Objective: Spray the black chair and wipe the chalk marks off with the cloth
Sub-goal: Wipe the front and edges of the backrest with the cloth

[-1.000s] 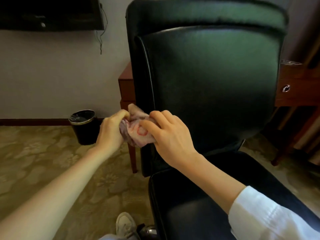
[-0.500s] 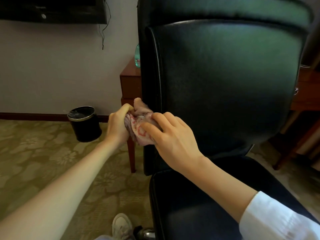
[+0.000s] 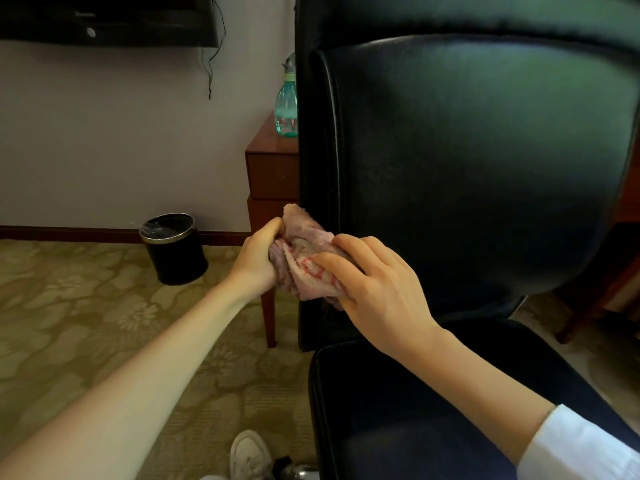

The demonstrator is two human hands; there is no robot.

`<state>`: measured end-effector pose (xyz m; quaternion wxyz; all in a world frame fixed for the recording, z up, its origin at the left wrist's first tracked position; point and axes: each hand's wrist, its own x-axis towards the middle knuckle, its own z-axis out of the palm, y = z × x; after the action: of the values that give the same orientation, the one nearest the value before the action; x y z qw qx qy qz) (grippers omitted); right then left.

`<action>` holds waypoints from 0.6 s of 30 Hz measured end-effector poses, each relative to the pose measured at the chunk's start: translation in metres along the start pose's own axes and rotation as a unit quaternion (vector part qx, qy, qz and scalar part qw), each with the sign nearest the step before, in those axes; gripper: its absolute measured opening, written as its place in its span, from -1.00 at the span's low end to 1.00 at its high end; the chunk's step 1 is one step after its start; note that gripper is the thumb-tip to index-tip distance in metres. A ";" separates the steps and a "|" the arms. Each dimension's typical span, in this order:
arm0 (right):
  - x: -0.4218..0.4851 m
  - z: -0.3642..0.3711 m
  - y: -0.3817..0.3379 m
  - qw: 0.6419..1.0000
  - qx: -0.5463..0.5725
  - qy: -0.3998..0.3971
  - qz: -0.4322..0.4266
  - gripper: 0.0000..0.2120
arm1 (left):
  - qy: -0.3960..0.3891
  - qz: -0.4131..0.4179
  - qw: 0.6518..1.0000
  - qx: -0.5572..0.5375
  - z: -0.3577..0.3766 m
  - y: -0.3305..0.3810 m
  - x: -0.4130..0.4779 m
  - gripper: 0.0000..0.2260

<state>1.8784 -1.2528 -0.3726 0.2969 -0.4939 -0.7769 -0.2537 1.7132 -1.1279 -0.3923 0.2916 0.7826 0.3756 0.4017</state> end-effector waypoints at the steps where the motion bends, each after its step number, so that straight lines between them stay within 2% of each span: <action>1: -0.001 0.000 -0.002 1.000 0.002 0.001 0.001 -0.65 | -0.001 0.001 1.000 0.001 -0.001 0.000 -0.002 -0.76; 10: -0.012 -0.015 -0.029 1.000 0.025 -0.009 -0.004 -0.70 | 0.037 -0.051 0.998 0.027 -0.015 0.004 -0.042 -0.76; 14: -0.023 -0.027 -0.047 0.999 0.029 -0.018 -0.007 -0.70 | 0.050 -0.078 0.995 0.046 -0.025 0.003 -0.072 -0.62; 18: -0.037 -0.043 -0.066 0.999 0.024 -0.027 -0.010 -0.69 | 0.063 -0.092 0.993 0.046 -0.032 0.010 -0.107 -0.57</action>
<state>1.8396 -1.3305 -0.3759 0.2849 -0.4855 -0.7954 -0.2248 1.6472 -1.2165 -0.4120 0.2666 0.7301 0.4822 0.4040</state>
